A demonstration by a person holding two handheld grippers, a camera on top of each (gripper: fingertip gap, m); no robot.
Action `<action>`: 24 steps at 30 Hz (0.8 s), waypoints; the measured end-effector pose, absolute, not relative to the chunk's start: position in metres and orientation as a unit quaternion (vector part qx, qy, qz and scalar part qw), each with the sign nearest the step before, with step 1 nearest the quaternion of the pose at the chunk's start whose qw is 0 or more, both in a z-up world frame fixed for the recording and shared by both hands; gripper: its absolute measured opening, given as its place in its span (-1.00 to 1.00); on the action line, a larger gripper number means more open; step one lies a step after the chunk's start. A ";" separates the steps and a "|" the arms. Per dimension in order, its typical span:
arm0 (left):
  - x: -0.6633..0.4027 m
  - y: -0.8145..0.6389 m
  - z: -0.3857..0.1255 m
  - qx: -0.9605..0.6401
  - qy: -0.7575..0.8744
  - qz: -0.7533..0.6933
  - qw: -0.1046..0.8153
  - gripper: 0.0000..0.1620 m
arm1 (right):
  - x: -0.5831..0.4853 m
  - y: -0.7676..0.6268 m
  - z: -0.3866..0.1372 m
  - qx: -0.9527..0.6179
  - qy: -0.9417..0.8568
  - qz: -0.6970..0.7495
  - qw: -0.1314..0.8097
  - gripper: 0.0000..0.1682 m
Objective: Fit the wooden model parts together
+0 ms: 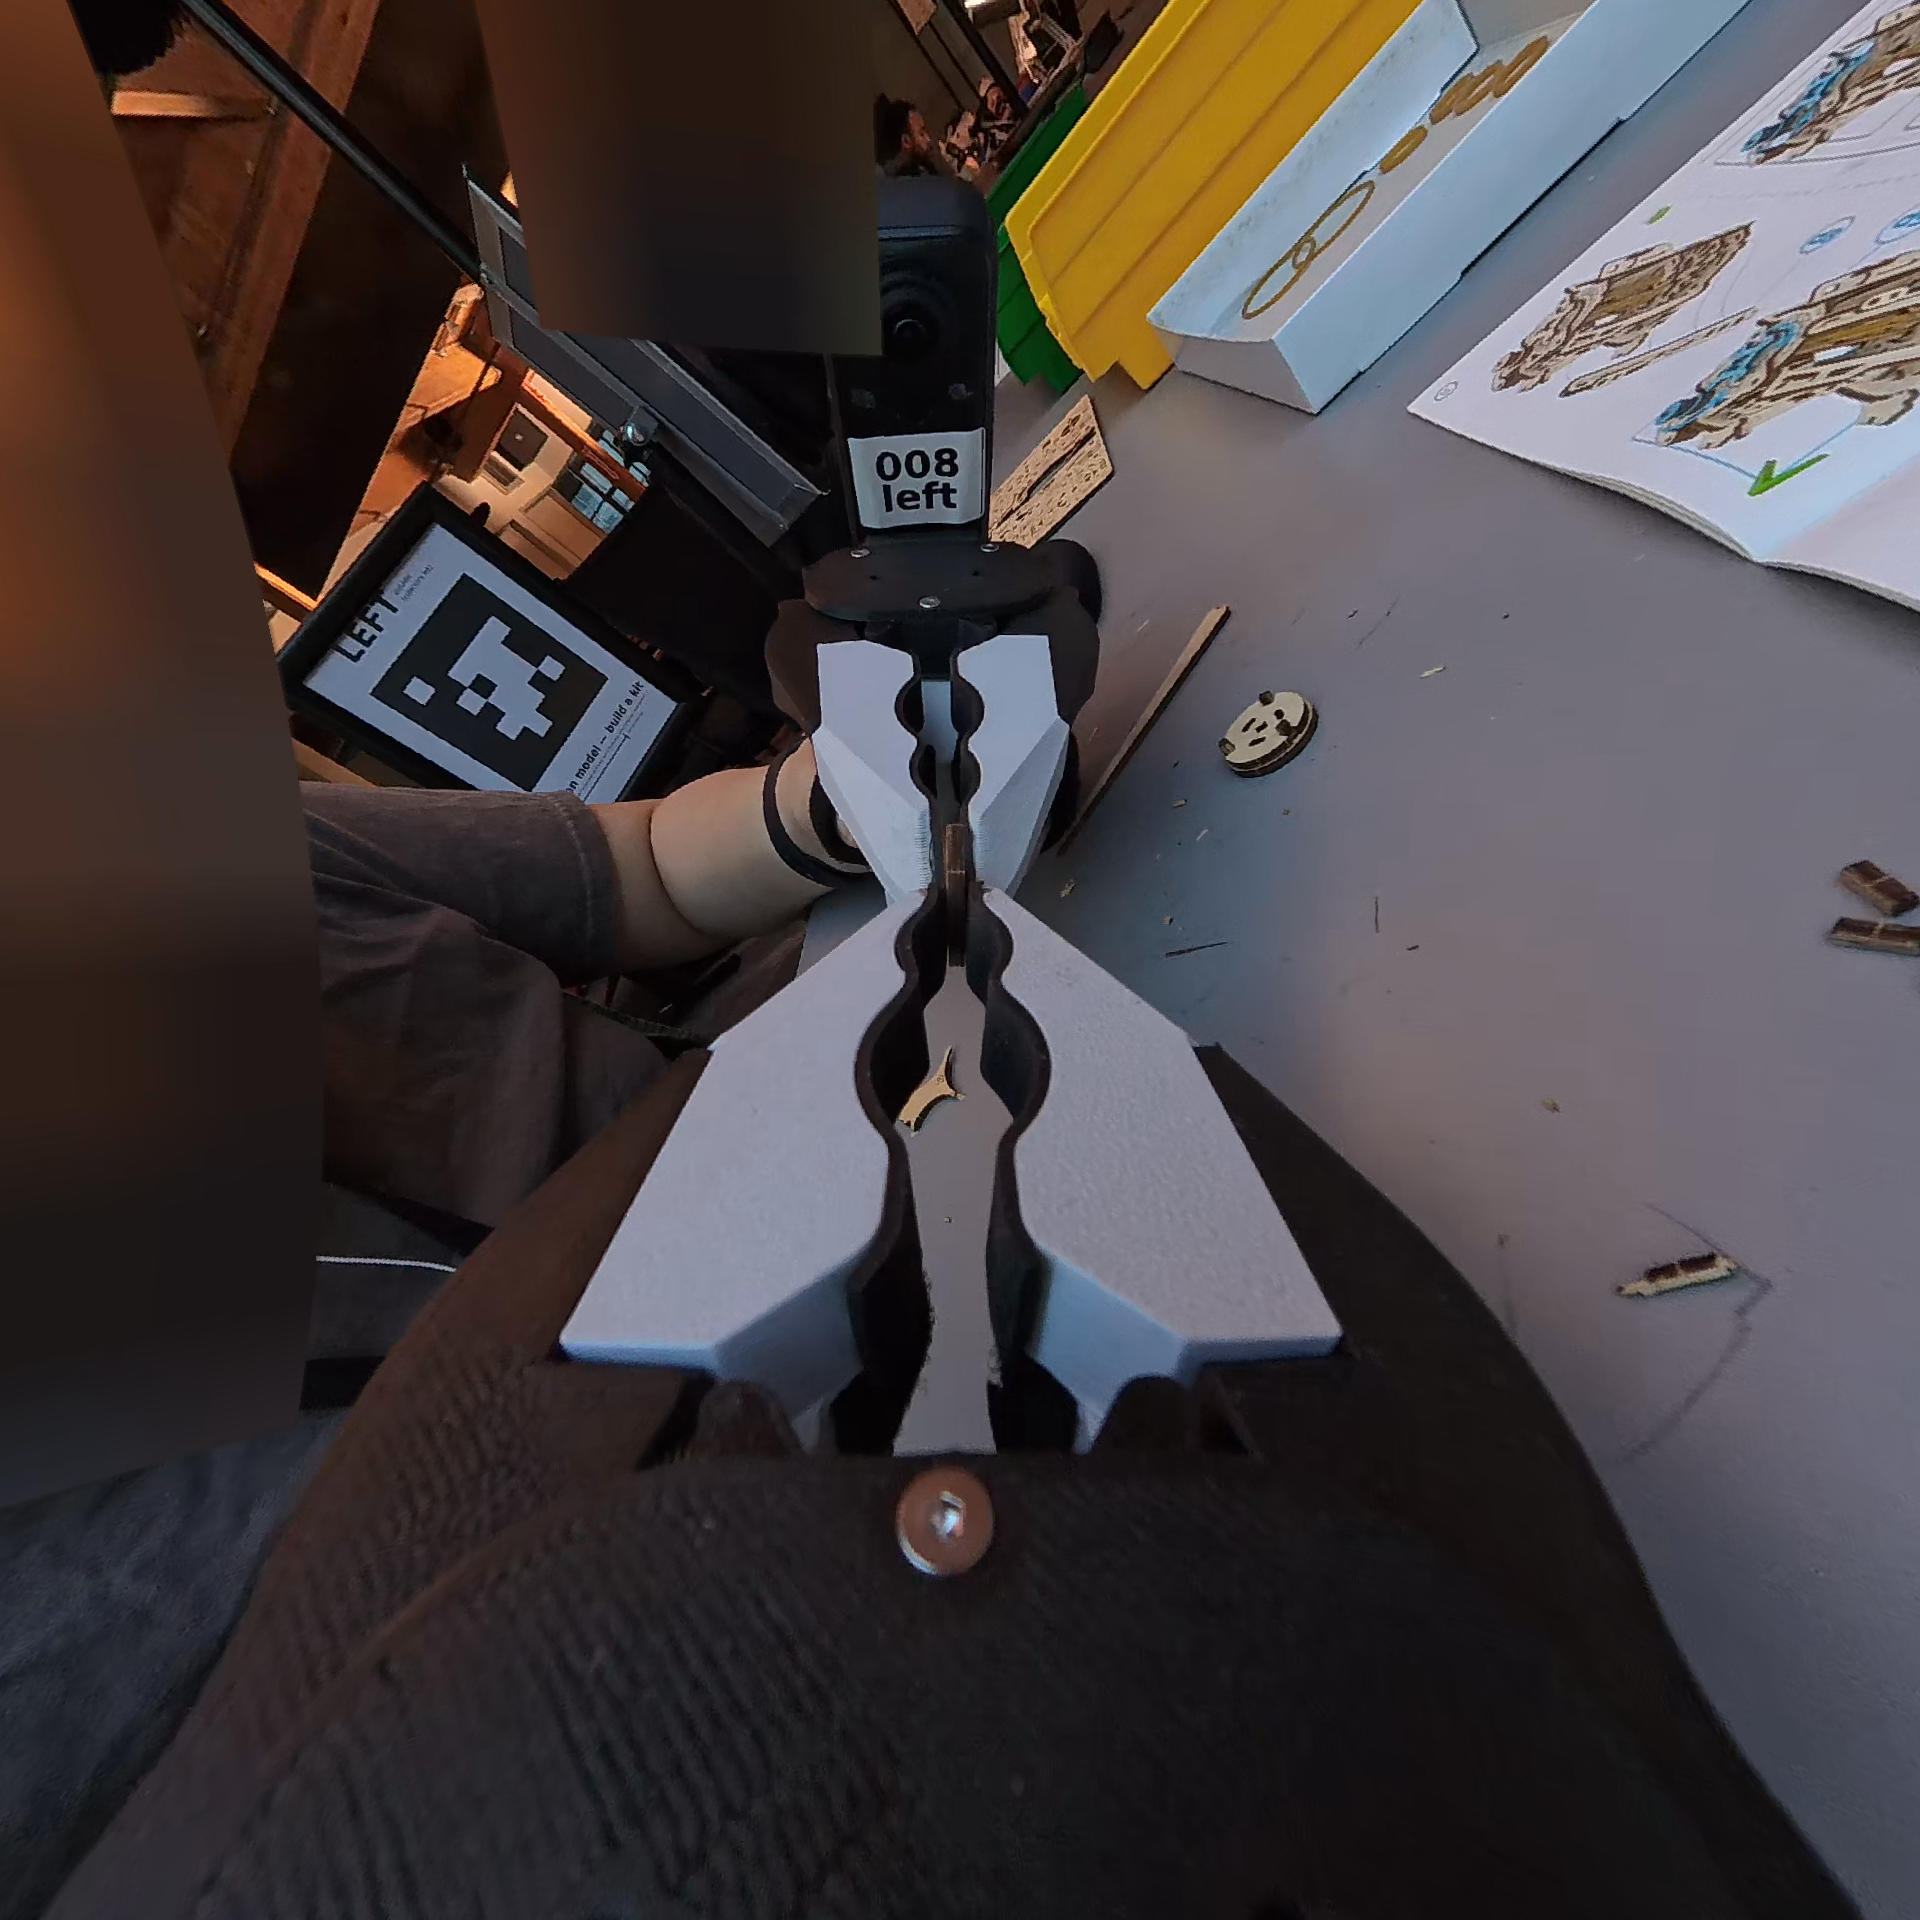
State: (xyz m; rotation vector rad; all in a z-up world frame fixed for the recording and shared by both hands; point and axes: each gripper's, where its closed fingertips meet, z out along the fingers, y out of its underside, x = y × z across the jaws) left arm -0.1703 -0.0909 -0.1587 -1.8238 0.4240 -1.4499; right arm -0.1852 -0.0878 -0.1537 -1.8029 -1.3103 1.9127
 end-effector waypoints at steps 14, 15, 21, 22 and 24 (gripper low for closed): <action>-0.168 -0.100 -0.151 -0.690 0.198 -0.581 0.383 -1.00 | -0.184 -0.096 -0.147 -0.604 -0.392 0.693 0.037 -0.99; -0.168 -0.100 -0.152 -0.691 0.198 -0.581 0.383 -1.00 | -0.183 -0.096 -0.147 -0.603 -0.387 0.696 0.031 -0.98; -0.167 -0.101 -0.153 -0.690 0.206 -0.580 0.380 -1.00 | -0.182 -0.097 -0.148 -0.604 -0.364 0.709 -0.002 -0.99; -0.167 -0.101 -0.153 -0.691 0.206 -0.580 0.378 -1.00 | -0.183 -0.097 -0.148 -0.604 -0.363 0.710 -0.003 -0.99; -0.168 -0.101 -0.153 -0.691 0.204 -0.582 0.377 -1.00 | -0.183 -0.096 -0.148 -0.604 -0.361 0.711 -0.004 -0.99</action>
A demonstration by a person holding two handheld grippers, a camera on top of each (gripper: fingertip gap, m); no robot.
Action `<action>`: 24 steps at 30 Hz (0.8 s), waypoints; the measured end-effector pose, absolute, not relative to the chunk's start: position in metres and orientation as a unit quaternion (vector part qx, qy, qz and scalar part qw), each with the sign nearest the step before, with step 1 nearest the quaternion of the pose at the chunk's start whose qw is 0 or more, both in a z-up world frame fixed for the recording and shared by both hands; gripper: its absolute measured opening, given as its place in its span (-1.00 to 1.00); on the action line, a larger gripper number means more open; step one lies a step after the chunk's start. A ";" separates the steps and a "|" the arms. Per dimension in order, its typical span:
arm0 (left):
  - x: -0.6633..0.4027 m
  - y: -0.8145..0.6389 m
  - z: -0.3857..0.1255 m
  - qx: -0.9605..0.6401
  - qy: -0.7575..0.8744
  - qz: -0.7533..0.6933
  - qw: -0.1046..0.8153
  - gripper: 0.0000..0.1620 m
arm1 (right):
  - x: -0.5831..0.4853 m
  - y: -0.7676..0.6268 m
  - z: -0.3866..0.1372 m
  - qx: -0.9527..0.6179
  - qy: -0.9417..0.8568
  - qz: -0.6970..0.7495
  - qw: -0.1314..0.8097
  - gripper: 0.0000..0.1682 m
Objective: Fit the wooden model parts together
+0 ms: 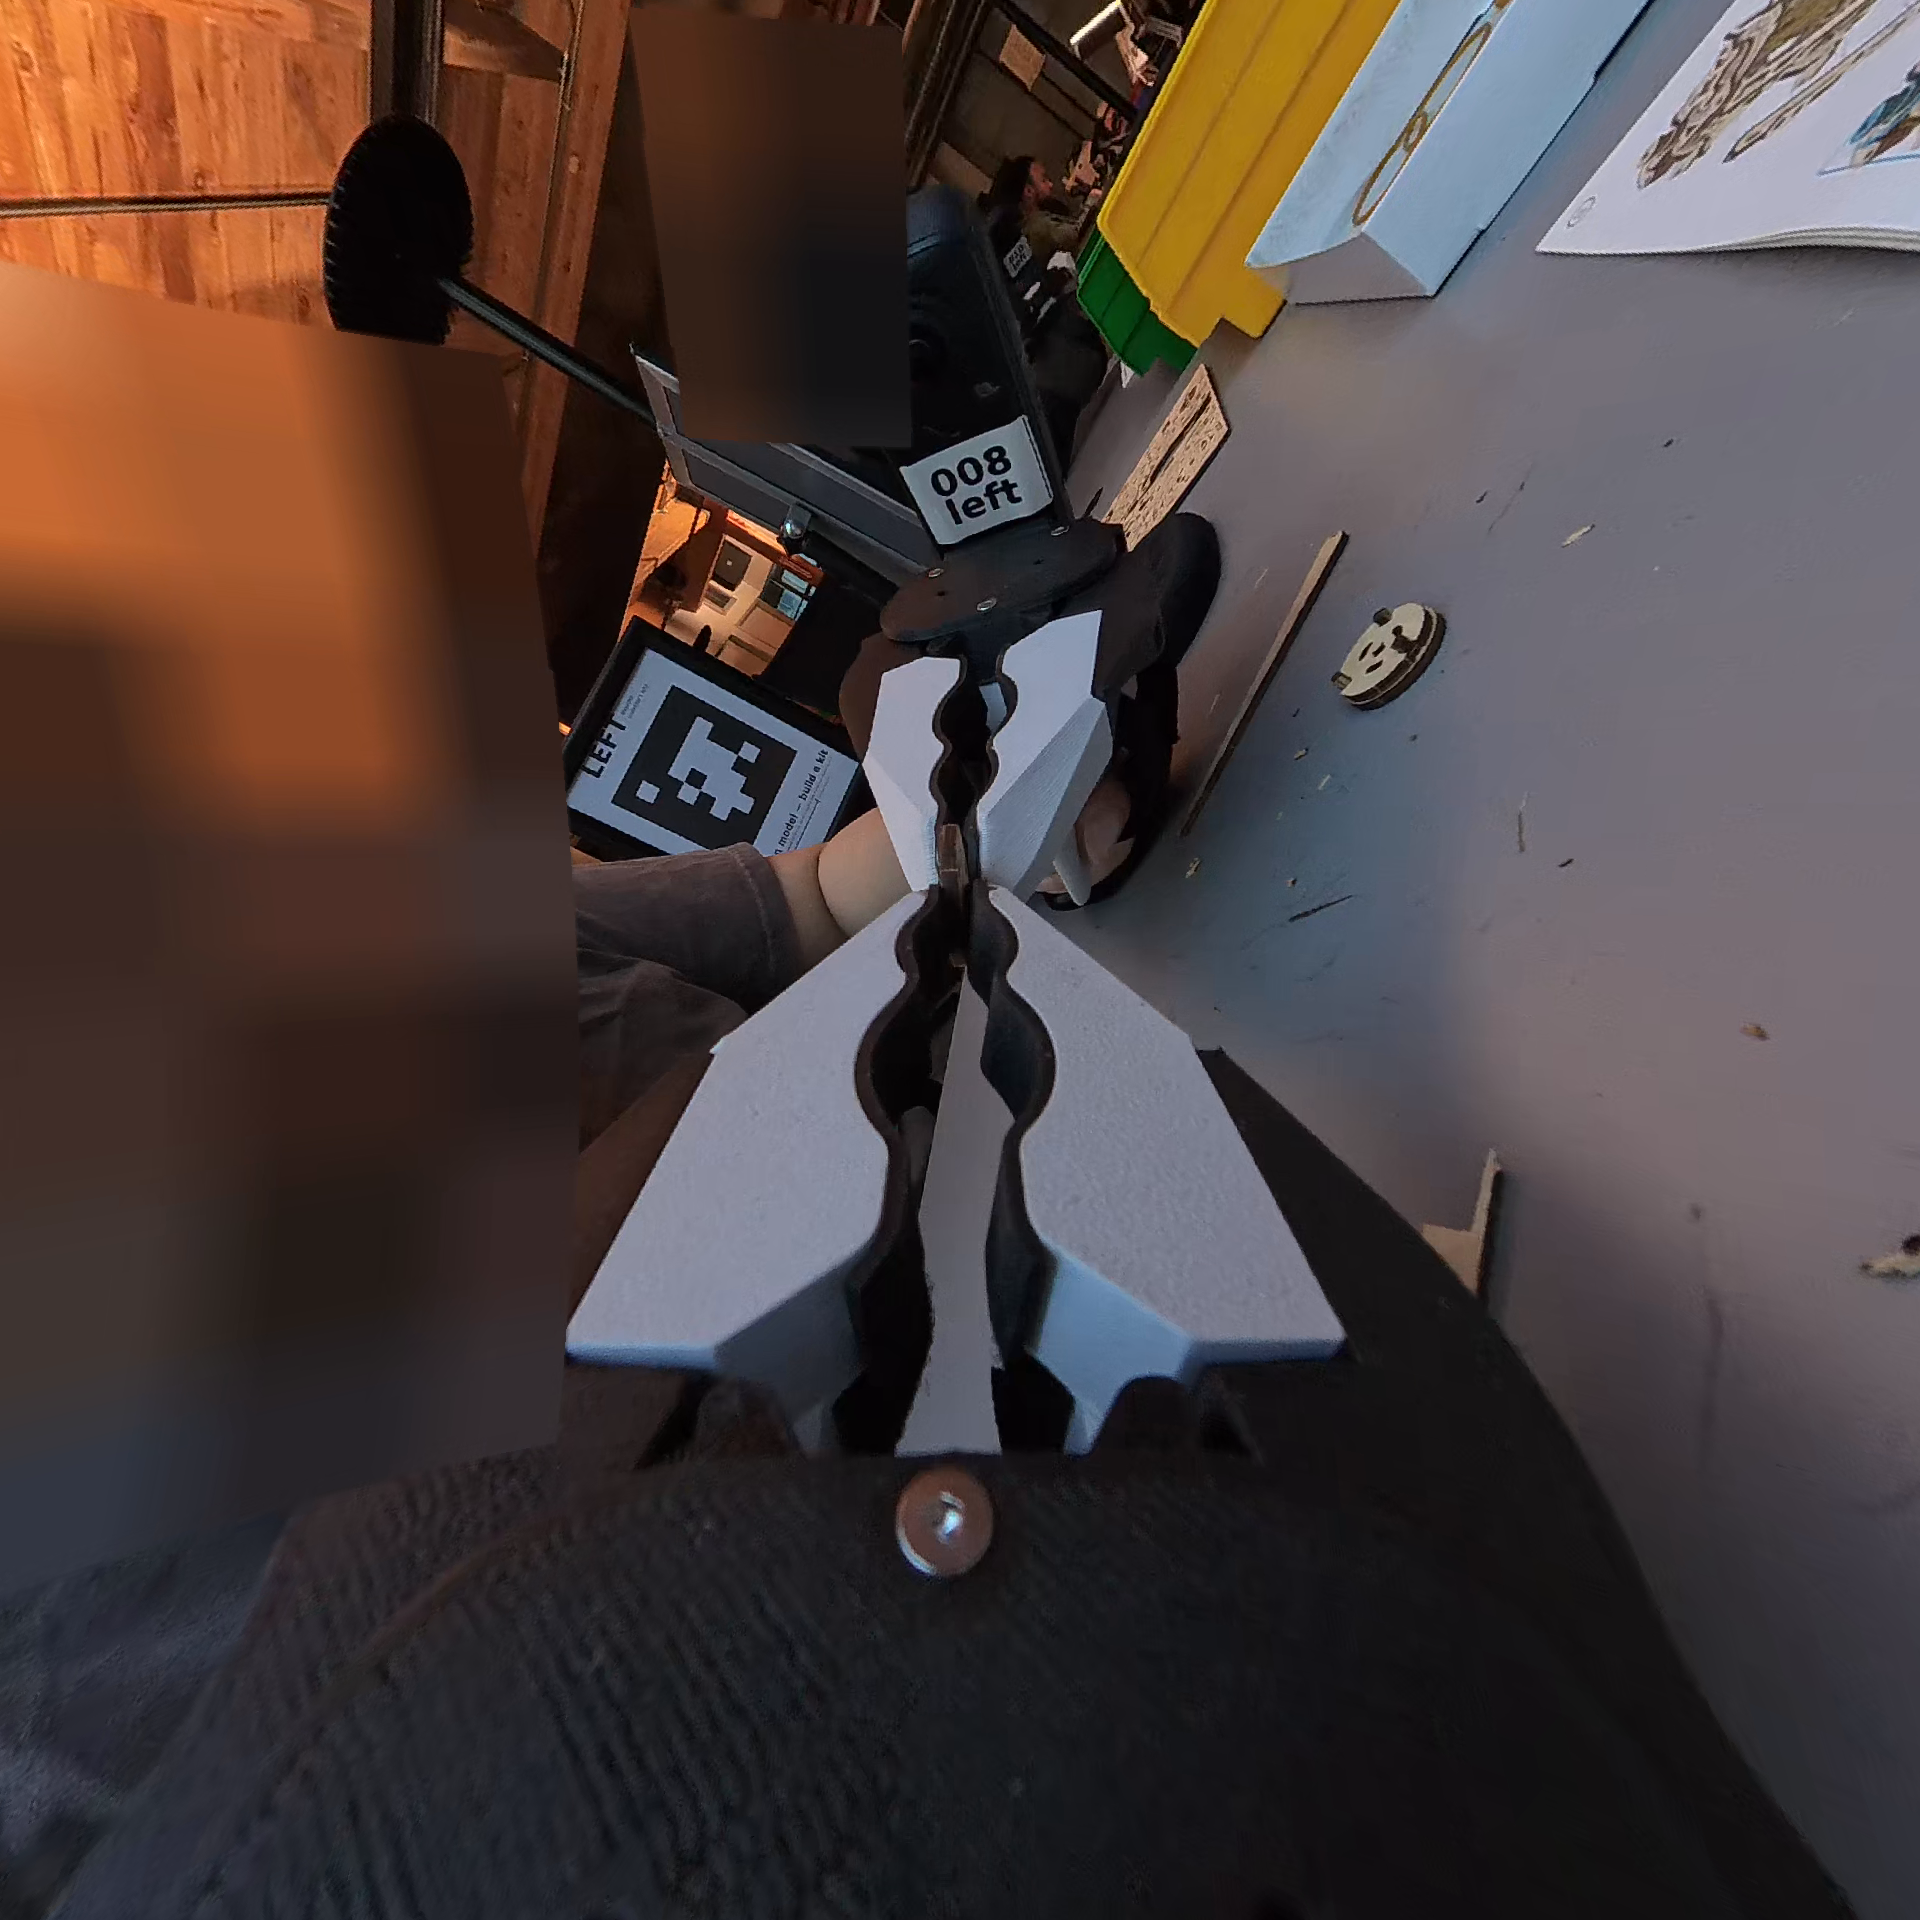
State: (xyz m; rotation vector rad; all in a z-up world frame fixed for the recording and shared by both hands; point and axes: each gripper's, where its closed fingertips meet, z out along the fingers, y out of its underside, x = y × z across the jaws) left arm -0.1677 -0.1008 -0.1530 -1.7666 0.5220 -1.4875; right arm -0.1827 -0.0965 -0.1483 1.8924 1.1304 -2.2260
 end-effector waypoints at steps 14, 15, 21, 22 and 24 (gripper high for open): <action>-0.176 -0.086 -0.161 -0.720 0.138 -0.558 0.389 -0.99 | -0.191 -0.084 -0.158 0.631 0.405 -0.654 -0.100 -0.99; -0.177 -0.084 -0.163 -0.727 0.132 -0.551 0.388 -0.99 | -0.192 -0.082 -0.160 0.638 0.405 -0.645 -0.106 -0.99; -0.179 -0.081 -0.172 -0.747 0.110 -0.540 0.372 -0.99 | -0.194 -0.079 -0.168 0.655 0.429 -0.603 -0.149 -0.98; -0.180 -0.081 -0.173 -0.749 0.107 -0.538 0.371 -0.99 | -0.194 -0.078 -0.170 0.657 0.434 -0.596 -0.157 -0.98; -0.180 -0.080 -0.171 -0.743 0.102 -0.551 0.367 -0.98 | -0.194 -0.078 -0.167 0.650 0.434 -0.604 -0.157 -0.99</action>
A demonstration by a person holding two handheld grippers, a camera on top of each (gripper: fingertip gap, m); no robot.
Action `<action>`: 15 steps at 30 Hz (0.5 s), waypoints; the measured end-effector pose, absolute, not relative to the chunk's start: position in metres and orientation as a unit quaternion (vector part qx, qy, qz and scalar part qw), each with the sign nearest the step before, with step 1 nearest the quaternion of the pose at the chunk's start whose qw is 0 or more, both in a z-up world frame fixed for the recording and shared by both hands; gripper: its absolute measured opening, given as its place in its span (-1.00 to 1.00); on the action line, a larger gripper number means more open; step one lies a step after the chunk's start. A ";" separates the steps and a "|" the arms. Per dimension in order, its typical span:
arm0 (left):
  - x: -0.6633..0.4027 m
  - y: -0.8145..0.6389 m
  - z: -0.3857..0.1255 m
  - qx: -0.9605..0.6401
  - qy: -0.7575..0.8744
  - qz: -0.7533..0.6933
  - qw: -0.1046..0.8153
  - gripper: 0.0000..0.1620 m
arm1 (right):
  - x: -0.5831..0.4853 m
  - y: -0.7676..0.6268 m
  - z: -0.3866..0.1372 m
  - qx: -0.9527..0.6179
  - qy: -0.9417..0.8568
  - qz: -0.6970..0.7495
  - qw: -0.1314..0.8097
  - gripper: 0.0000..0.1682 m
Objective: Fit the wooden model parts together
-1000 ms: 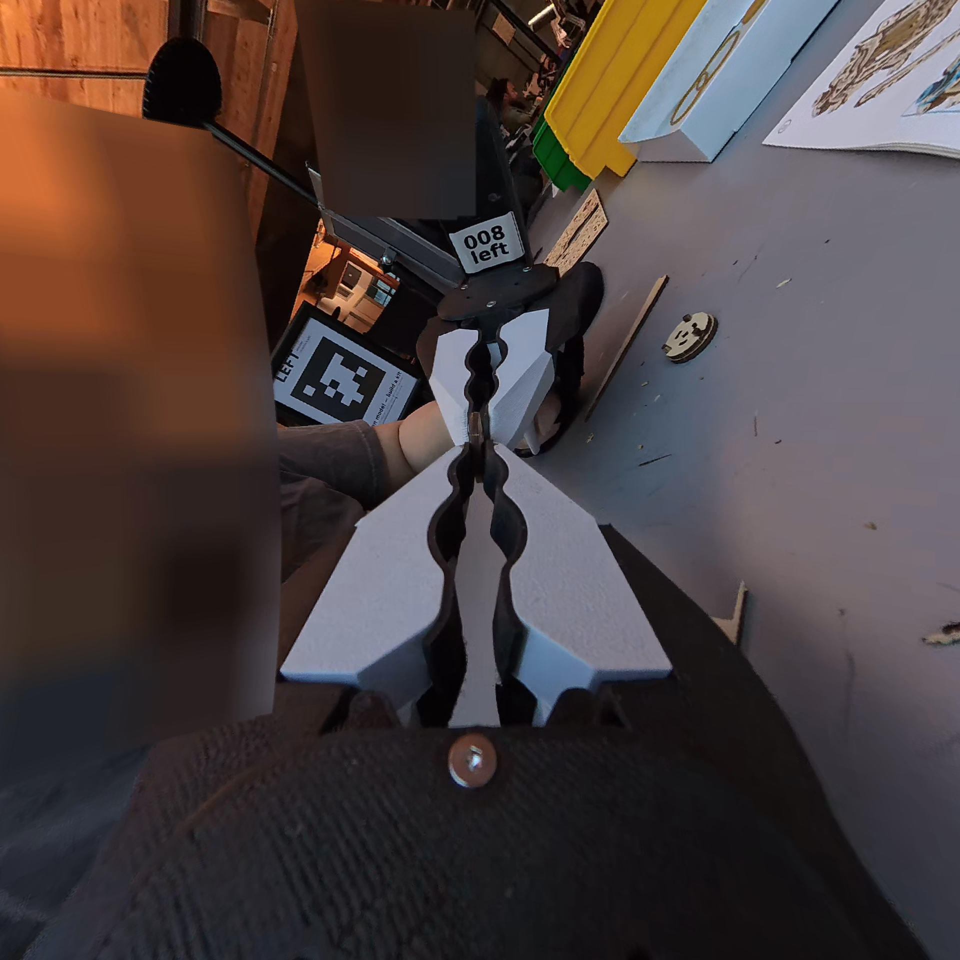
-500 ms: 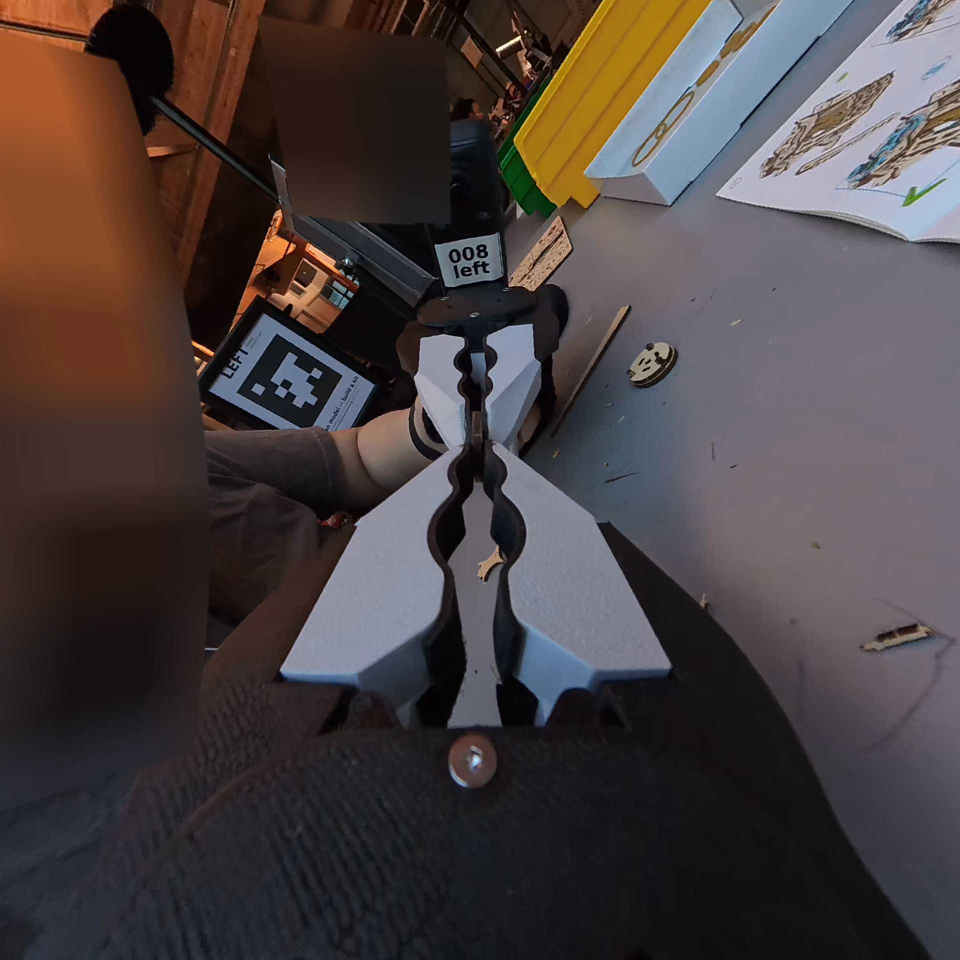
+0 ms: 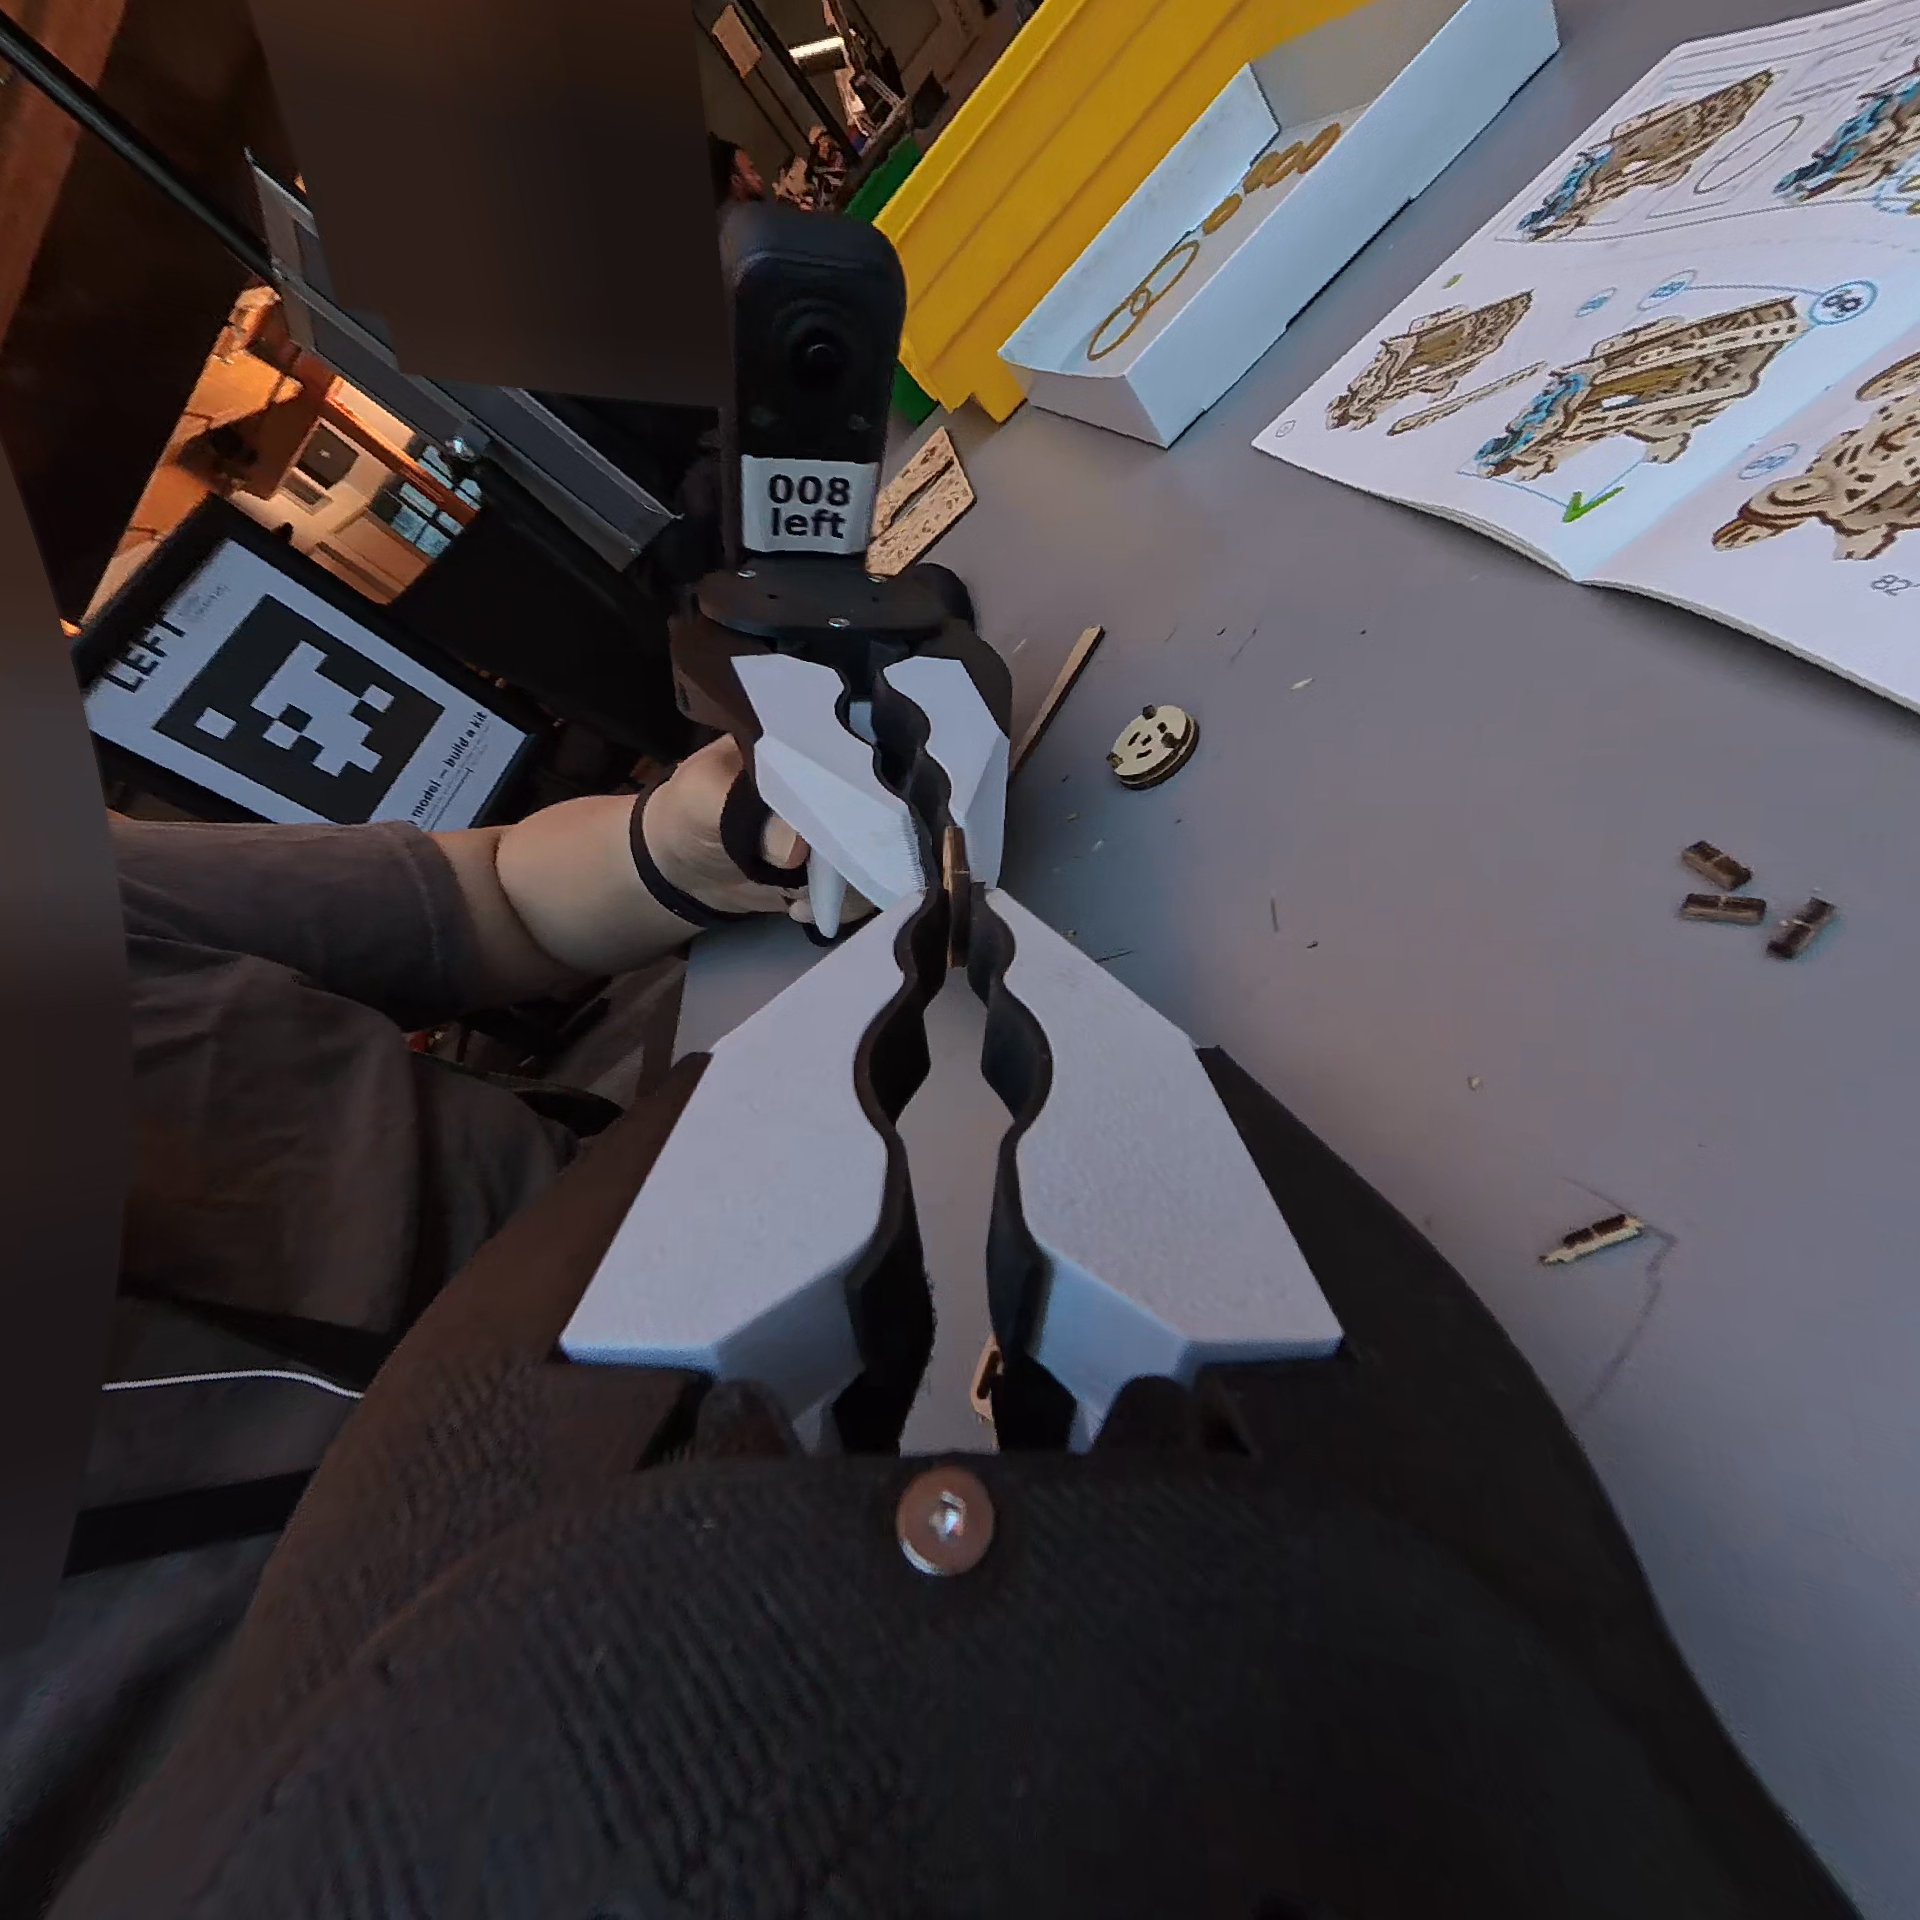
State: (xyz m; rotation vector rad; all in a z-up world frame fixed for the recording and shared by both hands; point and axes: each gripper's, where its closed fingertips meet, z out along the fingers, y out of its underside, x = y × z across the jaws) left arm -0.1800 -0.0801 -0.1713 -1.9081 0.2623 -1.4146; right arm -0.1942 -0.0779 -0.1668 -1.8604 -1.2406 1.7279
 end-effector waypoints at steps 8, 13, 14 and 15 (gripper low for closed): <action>-0.180 -0.079 -0.165 -0.728 0.103 -0.563 0.379 -0.98 | -0.193 -0.077 -0.160 -0.640 -0.419 0.625 0.153 -0.99; -0.182 -0.077 -0.170 -0.740 0.097 -0.547 0.379 -0.99 | -0.194 -0.075 -0.165 -0.649 -0.433 0.601 0.175 -0.99; -0.182 -0.077 -0.170 -0.742 0.095 -0.545 0.379 -0.98 | -0.195 -0.075 -0.165 -0.650 -0.433 0.600 0.174 -0.99; -0.182 -0.077 -0.171 -0.743 0.093 -0.543 0.379 -0.98 | -0.195 -0.075 -0.166 -0.651 -0.433 0.598 0.175 -0.99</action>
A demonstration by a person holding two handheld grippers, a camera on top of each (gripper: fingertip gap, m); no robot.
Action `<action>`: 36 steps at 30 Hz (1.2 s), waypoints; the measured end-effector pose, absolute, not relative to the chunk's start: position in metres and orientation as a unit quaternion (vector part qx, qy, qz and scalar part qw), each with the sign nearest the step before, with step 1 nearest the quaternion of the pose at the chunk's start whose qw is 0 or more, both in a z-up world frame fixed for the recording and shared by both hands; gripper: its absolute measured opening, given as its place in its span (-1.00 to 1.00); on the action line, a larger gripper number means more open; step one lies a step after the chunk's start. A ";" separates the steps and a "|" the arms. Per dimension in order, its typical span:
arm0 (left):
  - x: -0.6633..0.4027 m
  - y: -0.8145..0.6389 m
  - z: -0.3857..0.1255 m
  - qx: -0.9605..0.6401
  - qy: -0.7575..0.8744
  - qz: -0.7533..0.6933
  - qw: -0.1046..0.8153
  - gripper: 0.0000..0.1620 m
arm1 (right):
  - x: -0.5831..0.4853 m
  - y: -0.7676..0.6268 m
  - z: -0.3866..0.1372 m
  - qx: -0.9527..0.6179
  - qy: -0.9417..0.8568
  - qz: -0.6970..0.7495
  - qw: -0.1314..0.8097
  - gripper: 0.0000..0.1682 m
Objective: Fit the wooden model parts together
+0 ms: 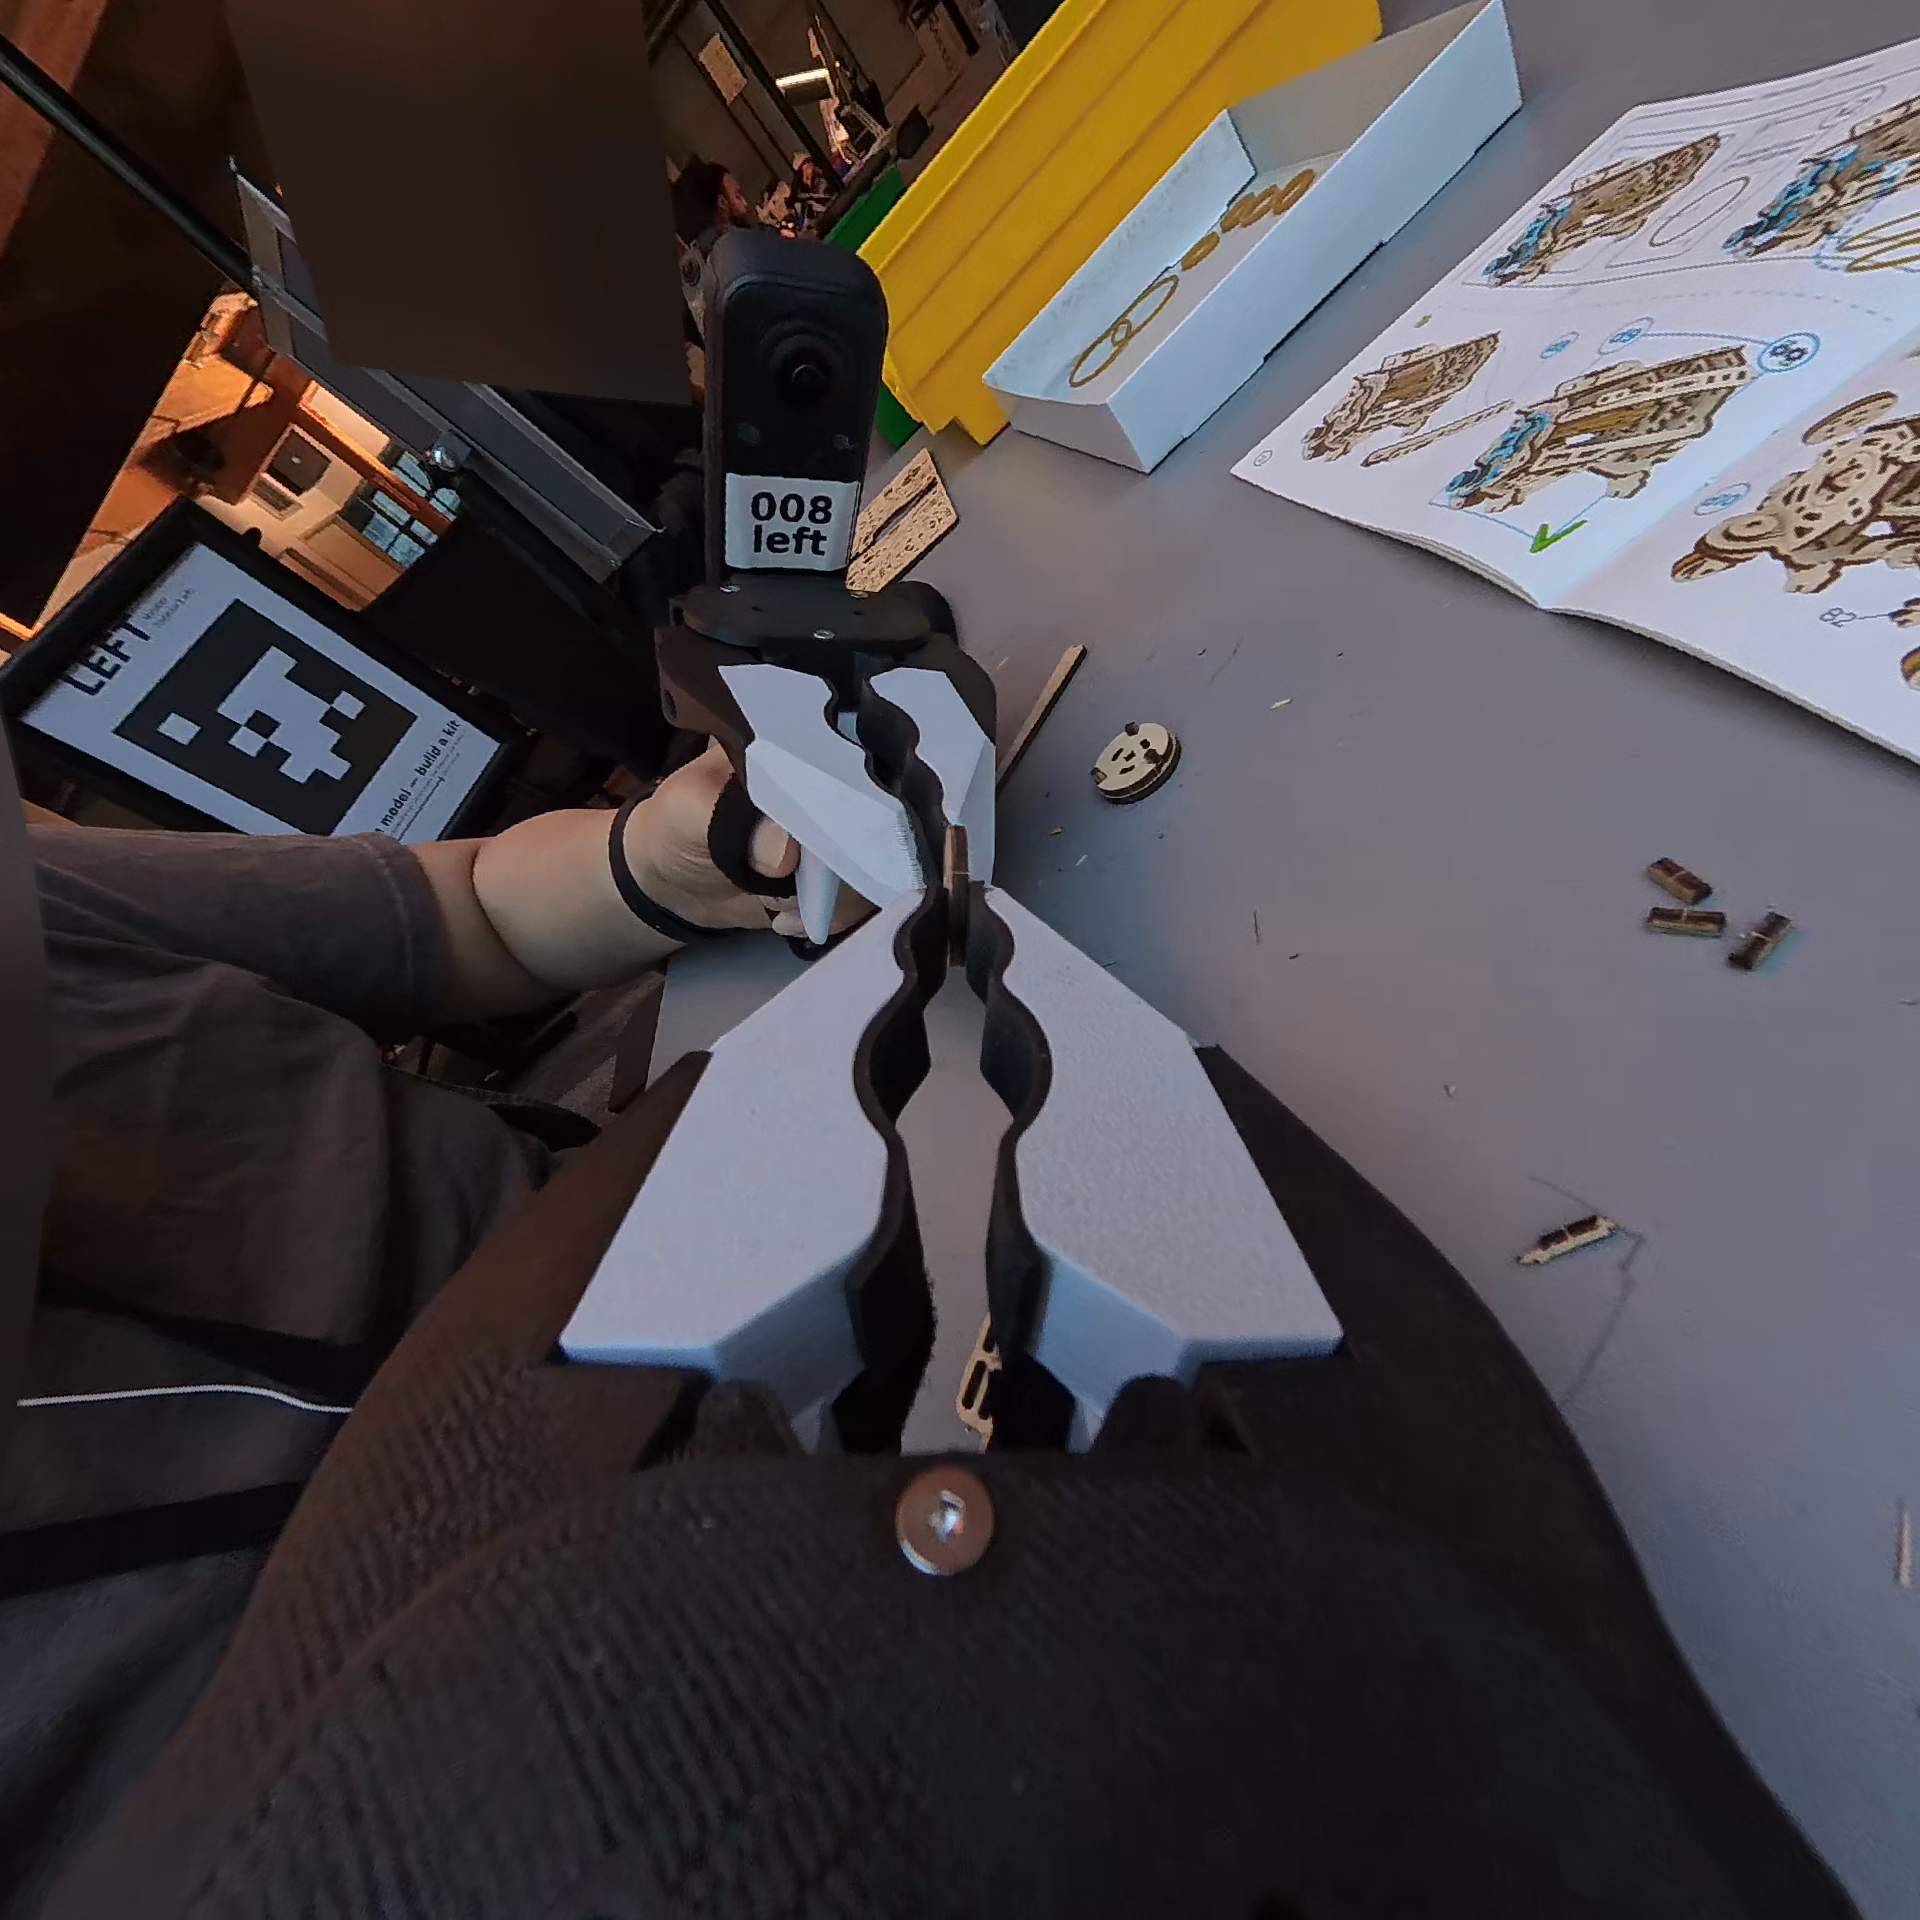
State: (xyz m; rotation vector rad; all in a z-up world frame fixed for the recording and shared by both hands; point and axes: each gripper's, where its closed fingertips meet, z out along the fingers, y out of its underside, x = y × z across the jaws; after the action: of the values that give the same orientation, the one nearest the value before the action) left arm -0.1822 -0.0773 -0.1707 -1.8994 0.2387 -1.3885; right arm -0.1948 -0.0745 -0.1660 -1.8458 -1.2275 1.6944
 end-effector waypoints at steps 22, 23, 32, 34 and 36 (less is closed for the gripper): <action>-0.185 -0.076 -0.168 -0.733 0.088 -0.559 0.378 -0.99 | -0.195 -0.074 -0.162 -0.645 -0.422 0.614 0.170 -0.82; -0.186 -0.075 -0.169 -0.736 0.084 -0.555 0.377 -0.99 | -0.195 -0.076 -0.160 -0.641 -0.422 0.619 0.167 -0.74; -0.195 -0.071 -0.164 -0.720 0.053 -0.579 0.378 -1.00 | -0.191 -0.067 -0.147 -0.619 -0.423 0.630 0.203 -0.69; -0.195 -0.072 -0.164 -0.720 0.052 -0.580 0.377 -1.00 | -0.188 -0.060 -0.141 -0.612 -0.411 0.640 0.218 -0.70; -0.195 -0.073 -0.161 -0.714 0.054 -0.584 0.382 -1.00 | -0.183 -0.053 -0.136 -0.603 -0.405 0.647 0.231 -0.71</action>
State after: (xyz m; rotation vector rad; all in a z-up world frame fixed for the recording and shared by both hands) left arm -0.1952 -0.0731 -0.1613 -1.8215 0.1386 -1.4911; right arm -0.1834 -0.0529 -0.1359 -1.6587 -1.1134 1.7803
